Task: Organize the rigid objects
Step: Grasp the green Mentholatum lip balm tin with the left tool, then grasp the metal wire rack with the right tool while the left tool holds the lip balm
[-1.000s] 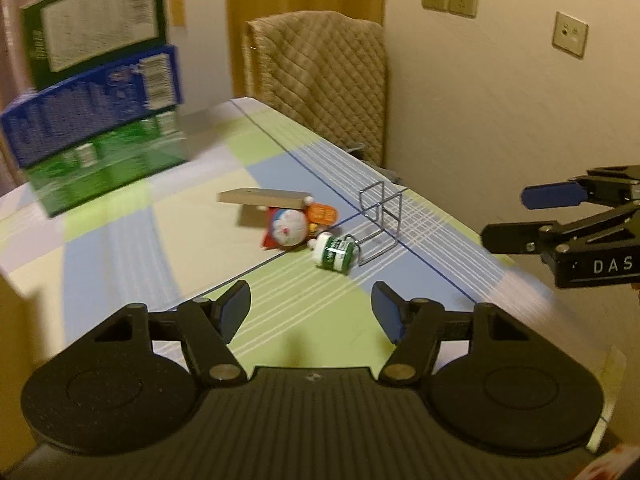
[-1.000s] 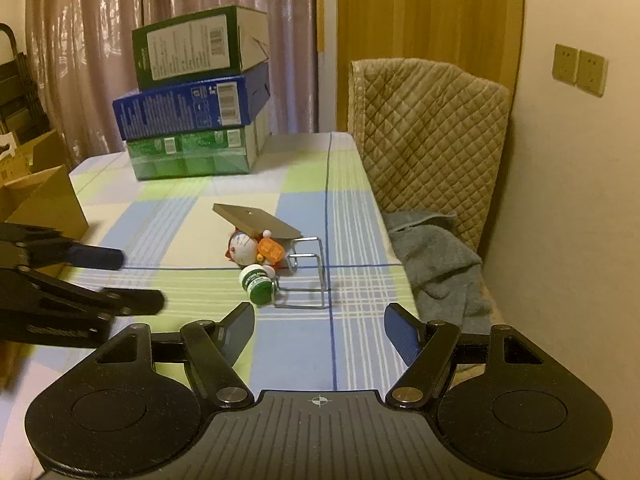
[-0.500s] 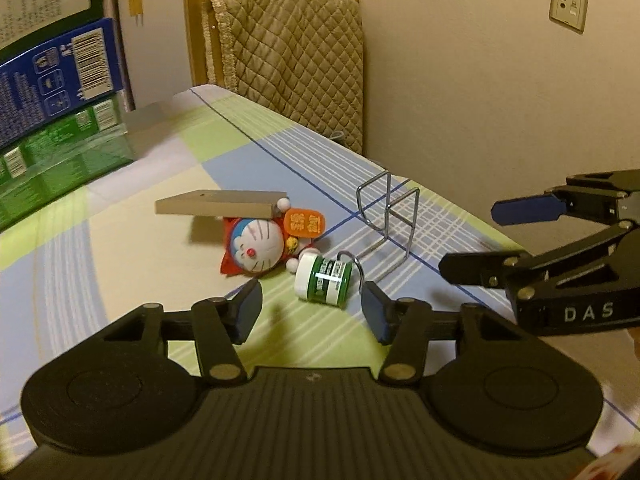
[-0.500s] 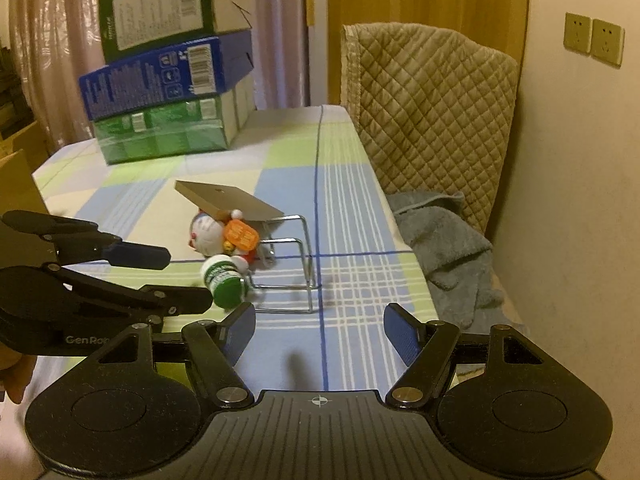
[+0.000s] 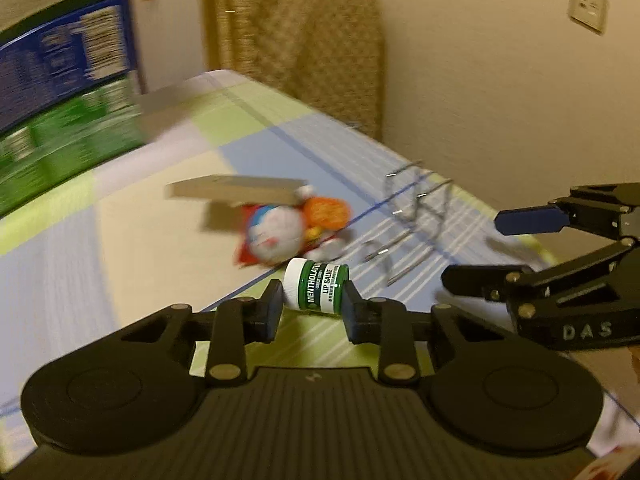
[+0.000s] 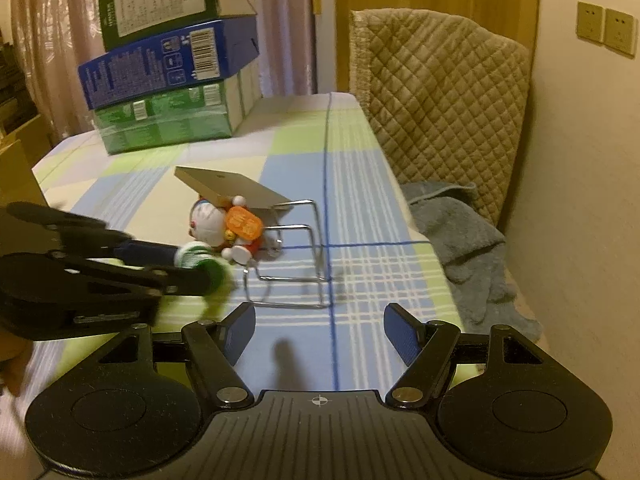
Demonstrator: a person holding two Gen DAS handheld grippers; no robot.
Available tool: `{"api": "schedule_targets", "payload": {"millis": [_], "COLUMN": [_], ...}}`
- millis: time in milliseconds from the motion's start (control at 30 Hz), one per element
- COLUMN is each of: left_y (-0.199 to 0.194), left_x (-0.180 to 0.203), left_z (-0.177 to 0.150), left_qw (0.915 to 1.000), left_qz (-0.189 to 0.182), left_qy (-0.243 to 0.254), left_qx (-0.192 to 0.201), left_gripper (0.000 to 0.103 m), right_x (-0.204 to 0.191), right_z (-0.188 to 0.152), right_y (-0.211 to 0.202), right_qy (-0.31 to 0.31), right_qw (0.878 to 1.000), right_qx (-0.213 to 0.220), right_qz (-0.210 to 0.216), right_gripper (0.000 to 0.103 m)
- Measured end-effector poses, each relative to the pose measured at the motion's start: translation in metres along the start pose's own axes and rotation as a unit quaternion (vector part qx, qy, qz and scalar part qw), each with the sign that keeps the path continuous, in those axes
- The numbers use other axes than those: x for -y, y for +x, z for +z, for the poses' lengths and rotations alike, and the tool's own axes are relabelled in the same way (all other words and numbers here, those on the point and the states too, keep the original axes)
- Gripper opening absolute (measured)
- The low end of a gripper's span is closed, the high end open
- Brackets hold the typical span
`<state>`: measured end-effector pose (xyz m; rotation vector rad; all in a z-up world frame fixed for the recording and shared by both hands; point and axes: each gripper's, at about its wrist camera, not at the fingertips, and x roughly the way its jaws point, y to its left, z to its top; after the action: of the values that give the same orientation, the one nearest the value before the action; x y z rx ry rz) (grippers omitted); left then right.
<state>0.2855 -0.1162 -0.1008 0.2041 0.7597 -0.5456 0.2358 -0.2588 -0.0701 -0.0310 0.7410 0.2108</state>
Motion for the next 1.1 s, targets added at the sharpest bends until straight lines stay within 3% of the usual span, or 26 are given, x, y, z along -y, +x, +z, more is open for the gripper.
{"api": "schedule_targets", "payload": {"millis": [167,433,567,633,1100], "left_y": [-0.018,-0.023,-0.021,-0.021,-0.014], "left_x": [-0.018,-0.018,-0.017,-0.018,-0.019], "left_z": [-0.017,-0.024,-0.025,-0.025,-0.025], "left_qw": [0.9989,0.9988,0.9988,0.9987,0.9993], "left_qz": [0.029,0.042,0.040,0.040,0.028], "left_qy": [-0.037,-0.025,-0.026,-0.030,-0.017], "left_qx": [-0.005,-0.002,0.005,0.008,0.018], "left_gripper": [0.026,0.026,0.034,0.034,0.034], "right_x": [-0.013,-0.027,-0.030,-0.032,-0.037], "right_z": [0.005,0.008,0.007,0.007,0.007], "right_y": [0.015,0.041,0.043,0.043,0.053], "right_qy": [-0.008,-0.011,-0.014,-0.016,-0.042], "right_qw": [1.000,1.000,0.999,0.999,0.997], "right_qx": [0.005,0.002,0.011,0.015,0.043], "right_qz": [0.002,-0.026,-0.041,-0.044,-0.049], "right_gripper": [0.069,0.069,0.066,0.061,0.053]}}
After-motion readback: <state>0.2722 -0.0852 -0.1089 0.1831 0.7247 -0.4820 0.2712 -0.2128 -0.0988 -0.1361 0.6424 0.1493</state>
